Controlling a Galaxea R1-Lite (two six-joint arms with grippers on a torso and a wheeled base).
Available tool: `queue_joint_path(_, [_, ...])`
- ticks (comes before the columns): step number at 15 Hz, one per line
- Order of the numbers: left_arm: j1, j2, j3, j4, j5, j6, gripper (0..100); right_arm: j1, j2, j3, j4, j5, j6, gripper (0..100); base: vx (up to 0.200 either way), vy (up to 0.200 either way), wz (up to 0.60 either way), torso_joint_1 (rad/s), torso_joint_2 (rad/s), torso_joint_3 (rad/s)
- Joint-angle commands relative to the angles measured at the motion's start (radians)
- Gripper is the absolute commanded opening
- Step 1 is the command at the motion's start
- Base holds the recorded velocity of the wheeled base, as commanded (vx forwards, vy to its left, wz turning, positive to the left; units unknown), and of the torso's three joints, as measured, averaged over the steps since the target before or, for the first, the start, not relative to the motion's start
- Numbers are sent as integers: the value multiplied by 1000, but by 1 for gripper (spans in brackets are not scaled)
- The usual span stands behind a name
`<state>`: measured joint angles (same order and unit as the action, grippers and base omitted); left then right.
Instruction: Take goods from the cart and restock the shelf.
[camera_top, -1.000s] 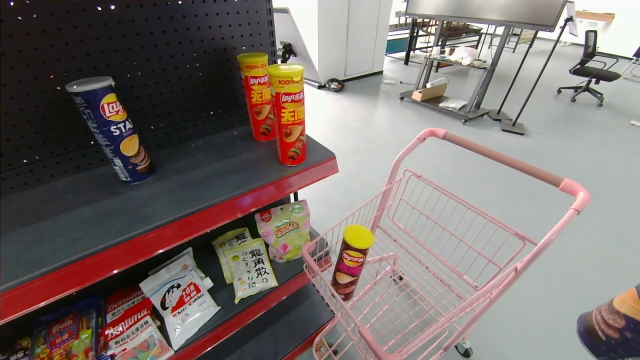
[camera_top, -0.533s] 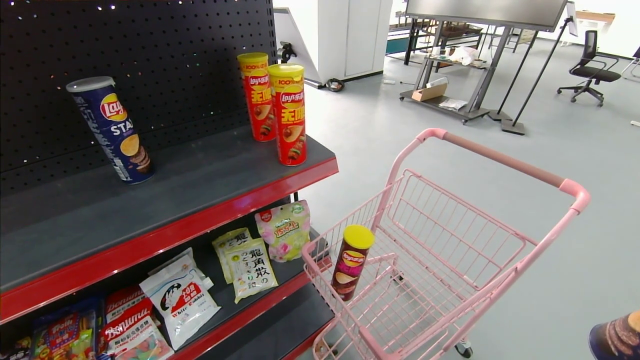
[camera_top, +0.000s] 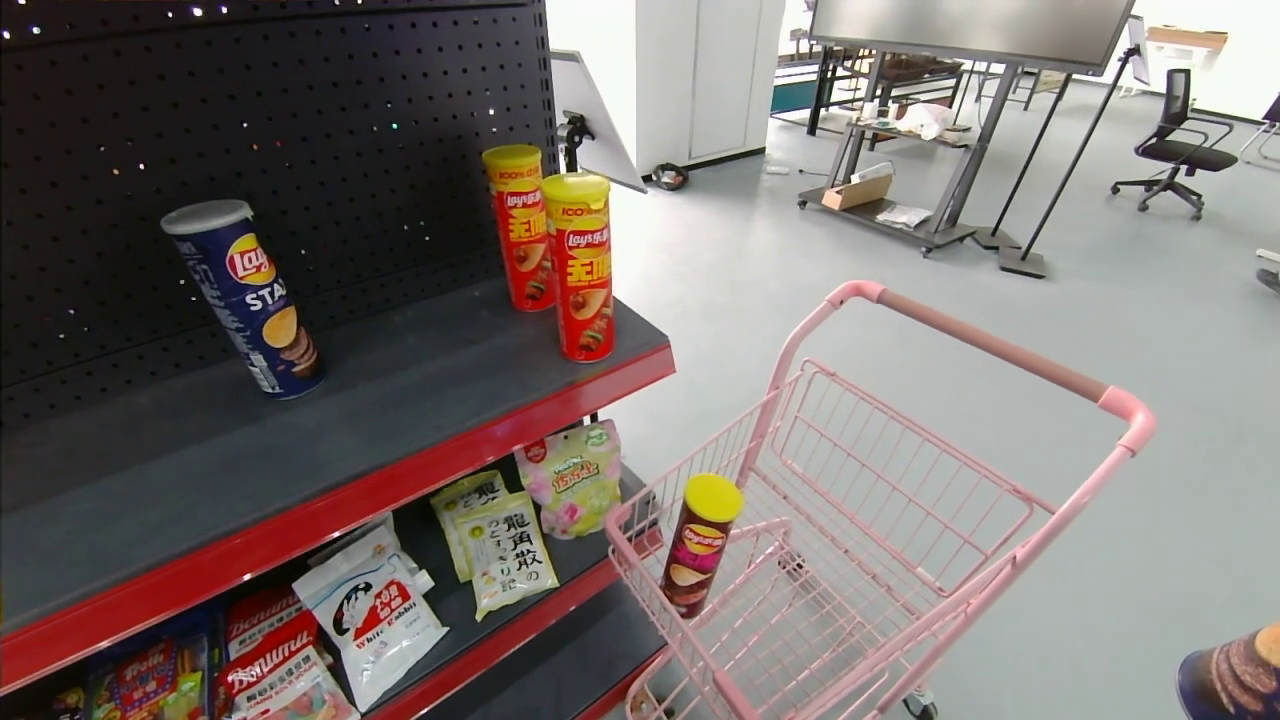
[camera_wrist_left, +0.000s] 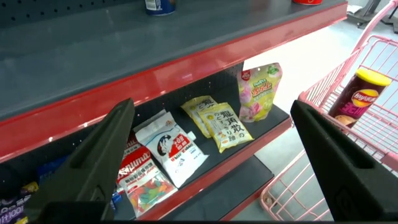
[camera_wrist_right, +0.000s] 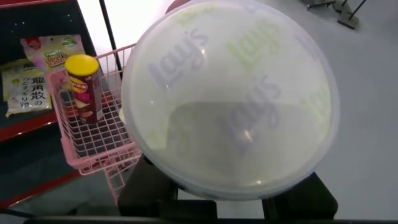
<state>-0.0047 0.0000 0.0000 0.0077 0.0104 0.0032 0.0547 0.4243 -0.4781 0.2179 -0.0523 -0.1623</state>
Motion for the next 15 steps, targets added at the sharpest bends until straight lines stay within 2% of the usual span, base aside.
queue_joint_path(1, [0,0,0,0,0,0,100,4,11,-1,1,2,0,0,0,0,0,154,-373,-212])
queue_joint_path(10, [0,0,0,0,0,0,100,5,47,1,-3,6,3,0,0,0,0,161,-364,-210])
queue_joint_path(13, [0,0,0,0,0,0,100,1,45,1,-2,0,4,0,0,0,0,28,-76,-37])
queue_joint_path(15, [0,0,0,0,0,0,100,-1,45,3,-2,-1,4,0,0,0,600,2,-3,-5])
